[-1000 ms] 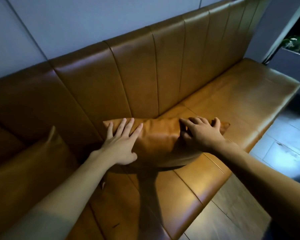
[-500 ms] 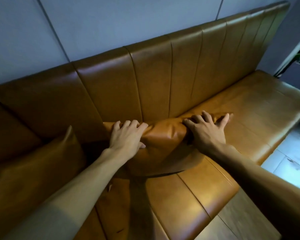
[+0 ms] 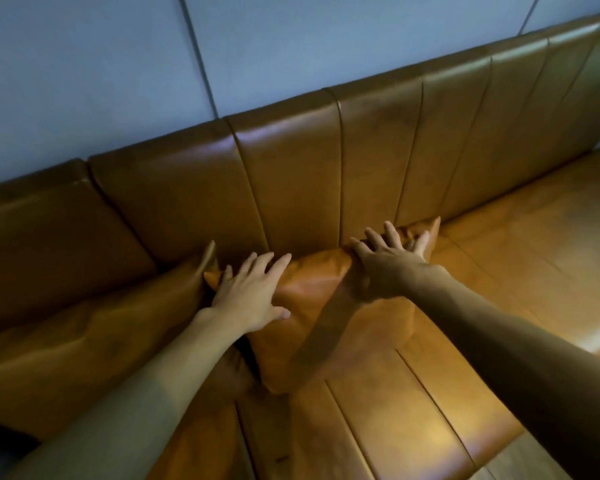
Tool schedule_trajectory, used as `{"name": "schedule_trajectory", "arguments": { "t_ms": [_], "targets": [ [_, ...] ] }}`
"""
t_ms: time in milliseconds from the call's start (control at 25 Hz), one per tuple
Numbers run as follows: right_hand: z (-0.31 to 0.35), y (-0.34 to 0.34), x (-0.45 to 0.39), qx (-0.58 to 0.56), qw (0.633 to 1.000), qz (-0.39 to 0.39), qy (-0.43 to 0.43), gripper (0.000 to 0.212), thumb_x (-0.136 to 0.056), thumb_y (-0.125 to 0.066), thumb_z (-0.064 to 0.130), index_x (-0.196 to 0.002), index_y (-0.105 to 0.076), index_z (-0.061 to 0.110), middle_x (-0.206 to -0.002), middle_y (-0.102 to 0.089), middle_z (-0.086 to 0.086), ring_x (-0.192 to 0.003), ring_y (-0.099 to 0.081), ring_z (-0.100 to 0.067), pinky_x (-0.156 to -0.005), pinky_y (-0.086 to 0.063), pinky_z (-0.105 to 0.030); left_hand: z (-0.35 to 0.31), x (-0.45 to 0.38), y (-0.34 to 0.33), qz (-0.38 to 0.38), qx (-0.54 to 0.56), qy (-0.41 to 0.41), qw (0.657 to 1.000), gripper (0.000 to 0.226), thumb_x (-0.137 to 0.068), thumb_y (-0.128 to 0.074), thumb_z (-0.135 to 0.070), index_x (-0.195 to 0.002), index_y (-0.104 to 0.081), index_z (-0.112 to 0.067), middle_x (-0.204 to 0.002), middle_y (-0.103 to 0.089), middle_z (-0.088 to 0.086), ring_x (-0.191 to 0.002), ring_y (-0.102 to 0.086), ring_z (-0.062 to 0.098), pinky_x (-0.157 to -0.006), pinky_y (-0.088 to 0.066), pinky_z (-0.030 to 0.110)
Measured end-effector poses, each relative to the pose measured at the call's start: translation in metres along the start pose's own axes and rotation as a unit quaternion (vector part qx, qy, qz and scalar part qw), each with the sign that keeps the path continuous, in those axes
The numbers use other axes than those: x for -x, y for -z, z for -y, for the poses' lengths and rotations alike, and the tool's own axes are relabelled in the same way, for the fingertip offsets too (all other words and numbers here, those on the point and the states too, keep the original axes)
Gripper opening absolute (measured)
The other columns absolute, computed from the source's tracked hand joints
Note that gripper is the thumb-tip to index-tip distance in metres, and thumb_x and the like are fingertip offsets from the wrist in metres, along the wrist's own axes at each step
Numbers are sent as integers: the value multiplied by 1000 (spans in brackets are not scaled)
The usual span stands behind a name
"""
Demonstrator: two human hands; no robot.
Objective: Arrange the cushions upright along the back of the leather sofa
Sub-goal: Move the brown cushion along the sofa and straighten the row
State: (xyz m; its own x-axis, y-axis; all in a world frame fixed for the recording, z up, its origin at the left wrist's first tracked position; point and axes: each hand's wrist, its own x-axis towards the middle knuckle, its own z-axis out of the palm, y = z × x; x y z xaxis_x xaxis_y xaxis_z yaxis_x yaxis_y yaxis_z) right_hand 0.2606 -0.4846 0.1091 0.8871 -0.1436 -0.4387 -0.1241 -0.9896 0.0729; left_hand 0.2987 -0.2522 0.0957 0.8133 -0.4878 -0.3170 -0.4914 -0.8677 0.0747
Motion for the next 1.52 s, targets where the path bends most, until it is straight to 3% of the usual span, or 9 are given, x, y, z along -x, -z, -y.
{"name": "schedule_trajectory", "arguments": {
  "t_ms": [120,280,440,640,800,1000,1120,1320,1520],
  "targets": [
    [17,-5,-3,-66,997,-11,34,109,-76,-75,53,-154,0,39,-164,1,2,-148,15,-38,-100,-11,-84,-3,-5,-3,-22,-49,-1,999,107,-78,-64,-66,-154,4,-33,-164,-7,6,-151,2,29,-114,7,63],
    [24,-12,-8,-93,991,-95,34,77,-81,-73,40,-146,-31,38,-151,-32,-3,-145,-11,-36,-100,-20,-82,-4,-9,-11,-77,-48,23,996,94,-82,-64,-59,-154,-8,-33,-154,-32,5,-143,-25,31,-115,-12,66],
    [19,9,-20,-86,985,-148,31,67,-84,-71,37,-144,-39,38,-142,-43,-3,-138,-25,-33,-101,-24,-77,0,-25,0,-118,-25,39,992,82,-85,-62,-56,-151,-17,-36,-150,-37,2,-139,-30,30,-110,-23,63],
    [26,19,-52,-55,992,-97,62,67,-88,-66,40,-146,-35,40,-149,-37,0,-143,-18,-33,-106,-24,-71,6,-40,-10,-92,-19,68,993,85,-86,-58,-60,-153,-12,-36,-152,-36,1,-141,-29,30,-112,-20,64],
    [28,9,-71,-78,991,-82,68,67,-91,-62,38,-149,-29,37,-160,-21,-1,-150,1,-33,-111,-7,-74,16,-55,-17,-80,-6,69,994,87,-87,-55,-61,-154,-6,-33,-157,-30,0,-145,-24,28,-117,-11,63],
    [22,-9,-73,-146,976,-154,44,92,-86,-68,41,-155,-8,31,-165,4,-3,-149,17,-31,-117,-2,-65,12,-55,-14,-81,-30,85,993,95,-86,-55,-63,-155,1,-30,-163,-14,7,-150,-8,29,-119,3,59],
    [-12,-17,-69,-330,913,-229,-67,98,-81,-68,55,-155,-9,27,-165,1,-4,-150,9,-30,-120,-8,-56,19,-52,-3,-78,-61,70,993,98,-82,-53,-71,-155,-1,-29,-163,-11,9,-150,-5,29,-118,5,56],
    [-55,-51,-81,-693,677,-115,-221,122,-66,-68,75,-154,6,32,-164,-10,-10,-145,-23,-42,-103,-34,-70,29,-62,6,-1,-76,102,992,109,-73,-54,-79,-155,1,-31,-162,-19,10,-147,-17,35,-118,0,55],
    [-46,-54,-91,-759,626,-84,-157,97,-78,-61,70,-154,-13,35,-160,-27,-6,-140,-34,-39,-92,-39,-74,29,-68,1,-10,-37,119,992,99,-79,-58,-70,-154,-7,-29,-157,-28,12,-143,-26,37,-117,-15,53]
  ]
}}
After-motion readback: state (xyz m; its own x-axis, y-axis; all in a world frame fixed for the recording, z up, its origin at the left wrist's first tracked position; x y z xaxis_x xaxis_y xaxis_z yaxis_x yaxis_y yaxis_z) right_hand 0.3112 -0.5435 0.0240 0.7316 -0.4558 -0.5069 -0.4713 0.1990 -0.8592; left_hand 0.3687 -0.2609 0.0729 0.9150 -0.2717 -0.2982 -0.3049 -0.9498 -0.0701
